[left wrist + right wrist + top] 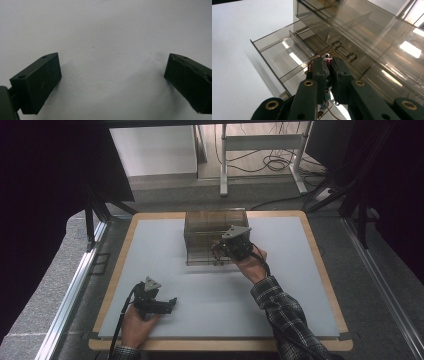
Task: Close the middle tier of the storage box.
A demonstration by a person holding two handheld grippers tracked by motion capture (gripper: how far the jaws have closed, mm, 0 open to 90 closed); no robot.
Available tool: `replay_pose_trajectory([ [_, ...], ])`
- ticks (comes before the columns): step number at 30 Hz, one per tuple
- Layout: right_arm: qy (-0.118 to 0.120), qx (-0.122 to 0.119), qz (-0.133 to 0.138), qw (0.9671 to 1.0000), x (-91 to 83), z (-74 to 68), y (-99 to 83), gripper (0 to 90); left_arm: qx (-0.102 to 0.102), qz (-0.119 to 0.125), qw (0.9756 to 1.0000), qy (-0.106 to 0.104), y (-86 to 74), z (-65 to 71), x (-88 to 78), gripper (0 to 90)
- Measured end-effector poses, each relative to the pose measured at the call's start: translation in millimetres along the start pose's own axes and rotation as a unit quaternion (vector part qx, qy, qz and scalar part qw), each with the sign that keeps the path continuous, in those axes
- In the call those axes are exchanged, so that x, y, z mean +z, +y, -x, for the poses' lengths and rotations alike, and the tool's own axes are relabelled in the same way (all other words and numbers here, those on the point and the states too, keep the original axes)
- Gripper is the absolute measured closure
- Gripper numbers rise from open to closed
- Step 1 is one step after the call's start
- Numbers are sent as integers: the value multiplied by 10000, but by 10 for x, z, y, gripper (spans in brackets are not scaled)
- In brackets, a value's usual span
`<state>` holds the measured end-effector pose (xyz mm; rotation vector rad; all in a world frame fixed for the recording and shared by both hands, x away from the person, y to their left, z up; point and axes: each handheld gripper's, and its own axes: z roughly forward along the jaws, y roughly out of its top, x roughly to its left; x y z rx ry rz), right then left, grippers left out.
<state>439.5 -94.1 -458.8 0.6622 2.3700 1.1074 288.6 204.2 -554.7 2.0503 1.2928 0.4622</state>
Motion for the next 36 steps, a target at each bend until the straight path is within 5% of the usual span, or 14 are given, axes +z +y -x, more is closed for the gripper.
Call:
replay_pose_trajectory([
  [36, 190, 97, -323, 9993, 276, -92, -169, 805, 4, -5, 10000, 4, 0, -1, -1, 13],
])
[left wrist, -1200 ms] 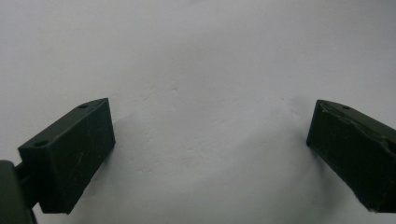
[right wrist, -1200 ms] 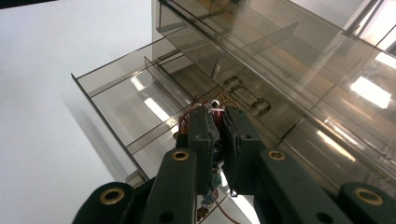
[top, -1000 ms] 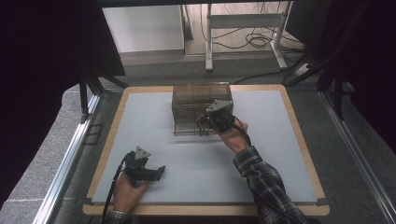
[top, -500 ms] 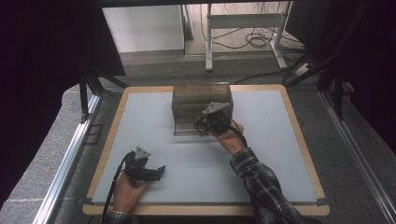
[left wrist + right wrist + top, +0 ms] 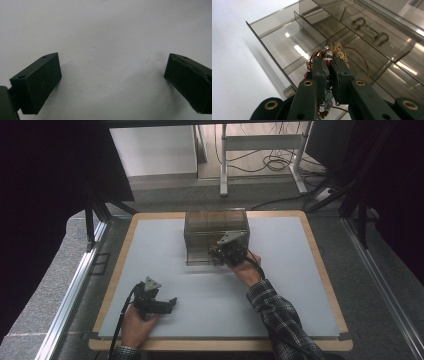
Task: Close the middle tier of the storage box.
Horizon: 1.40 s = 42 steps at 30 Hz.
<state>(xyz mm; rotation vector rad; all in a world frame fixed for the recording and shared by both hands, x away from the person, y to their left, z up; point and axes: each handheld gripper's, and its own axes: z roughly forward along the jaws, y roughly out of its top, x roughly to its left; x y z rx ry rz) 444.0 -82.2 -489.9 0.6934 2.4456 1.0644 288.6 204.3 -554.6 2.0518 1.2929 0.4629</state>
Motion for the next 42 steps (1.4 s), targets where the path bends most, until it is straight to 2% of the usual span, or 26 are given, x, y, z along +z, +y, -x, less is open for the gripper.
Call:
replay_pose_trajectory([
  [14, -46, 4, -224, 9997, 14, 67, -77, 798, -7, 6, 10000, -4, 0, 1, 1, 13],
  [18, -36, -101, -324, 9994, 30, 50, -80, 772, -6, 6, 10000, -4, 0, 1, 1, 13],
  [23, -43, -81, -270, 9996, 13, 49, -65, 725, -6, 7, 10000, -3, 0, 1, 1, 13],
  [31, 15, -95, -207, 9997, -49, 47, -19, 707, 0, 0, 10000, 0, 0, 0, 0, 13],
  [42, 71, -240, -130, 9996, -150, 10, 50, 679, -5, 4, 10000, -3, 0, 1, 0, 13],
])
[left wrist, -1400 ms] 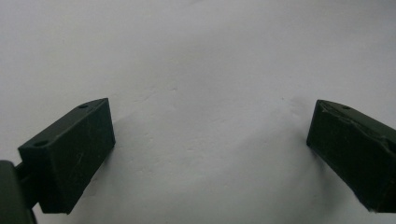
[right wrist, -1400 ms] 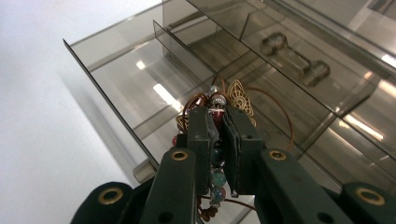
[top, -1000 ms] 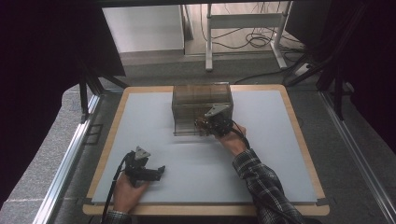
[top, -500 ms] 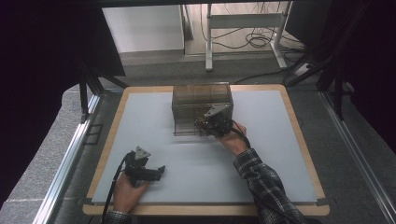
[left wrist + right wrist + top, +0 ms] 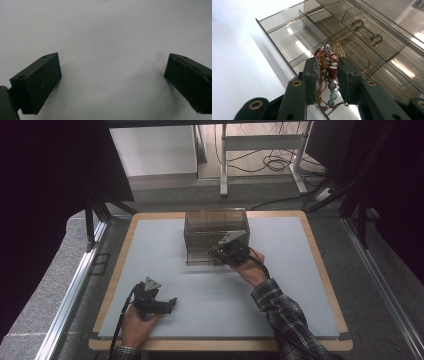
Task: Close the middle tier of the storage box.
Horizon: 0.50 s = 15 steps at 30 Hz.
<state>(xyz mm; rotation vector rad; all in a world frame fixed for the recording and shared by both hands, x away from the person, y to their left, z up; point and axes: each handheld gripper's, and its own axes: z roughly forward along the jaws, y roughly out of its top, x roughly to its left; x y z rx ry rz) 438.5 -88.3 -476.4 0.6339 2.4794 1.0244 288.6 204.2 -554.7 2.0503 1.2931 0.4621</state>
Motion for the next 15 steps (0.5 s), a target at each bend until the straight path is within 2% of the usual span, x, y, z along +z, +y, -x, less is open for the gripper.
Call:
replay_pose_trajectory([
  [15, 62, -121, 36, 9999, -138, -62, 8, 612, -1, 0, 10000, 0, 0, 0, 0, 13],
])
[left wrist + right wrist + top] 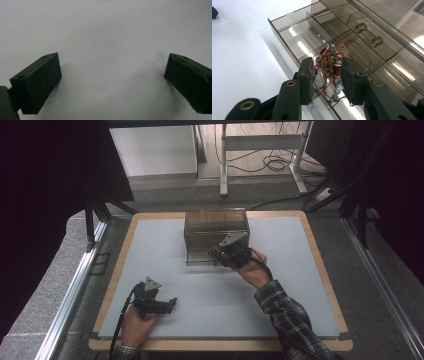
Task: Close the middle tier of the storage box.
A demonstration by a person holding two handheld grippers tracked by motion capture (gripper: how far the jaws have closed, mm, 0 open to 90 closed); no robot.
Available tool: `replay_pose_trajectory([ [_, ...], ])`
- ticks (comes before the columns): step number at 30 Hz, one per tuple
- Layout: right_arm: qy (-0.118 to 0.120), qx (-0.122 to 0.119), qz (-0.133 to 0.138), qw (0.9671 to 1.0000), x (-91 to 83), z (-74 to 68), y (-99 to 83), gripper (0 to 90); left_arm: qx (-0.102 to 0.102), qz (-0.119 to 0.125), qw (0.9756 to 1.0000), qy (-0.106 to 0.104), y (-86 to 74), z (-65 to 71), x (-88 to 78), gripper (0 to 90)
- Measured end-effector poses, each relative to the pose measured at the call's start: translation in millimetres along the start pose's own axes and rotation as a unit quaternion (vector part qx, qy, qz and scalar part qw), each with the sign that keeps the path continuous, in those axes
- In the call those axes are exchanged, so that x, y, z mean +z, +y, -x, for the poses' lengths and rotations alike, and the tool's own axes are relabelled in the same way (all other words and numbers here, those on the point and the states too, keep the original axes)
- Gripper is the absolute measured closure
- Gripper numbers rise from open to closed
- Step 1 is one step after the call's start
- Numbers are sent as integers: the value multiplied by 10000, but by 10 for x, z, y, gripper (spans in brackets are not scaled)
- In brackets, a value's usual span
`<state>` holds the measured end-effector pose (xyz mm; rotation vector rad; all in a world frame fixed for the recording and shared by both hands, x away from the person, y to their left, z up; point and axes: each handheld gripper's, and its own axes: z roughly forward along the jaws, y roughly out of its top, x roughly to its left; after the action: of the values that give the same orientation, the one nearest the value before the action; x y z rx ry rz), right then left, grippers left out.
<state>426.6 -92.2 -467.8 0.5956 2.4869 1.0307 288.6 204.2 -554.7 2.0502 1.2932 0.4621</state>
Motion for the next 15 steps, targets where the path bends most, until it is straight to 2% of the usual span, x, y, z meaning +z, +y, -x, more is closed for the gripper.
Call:
replay_pose_trajectory([
  [15, 112, -53, 56, 9999, -120, -65, -38, 536, -1, 1, 10000, 1, 0, 0, 0, 13],
])
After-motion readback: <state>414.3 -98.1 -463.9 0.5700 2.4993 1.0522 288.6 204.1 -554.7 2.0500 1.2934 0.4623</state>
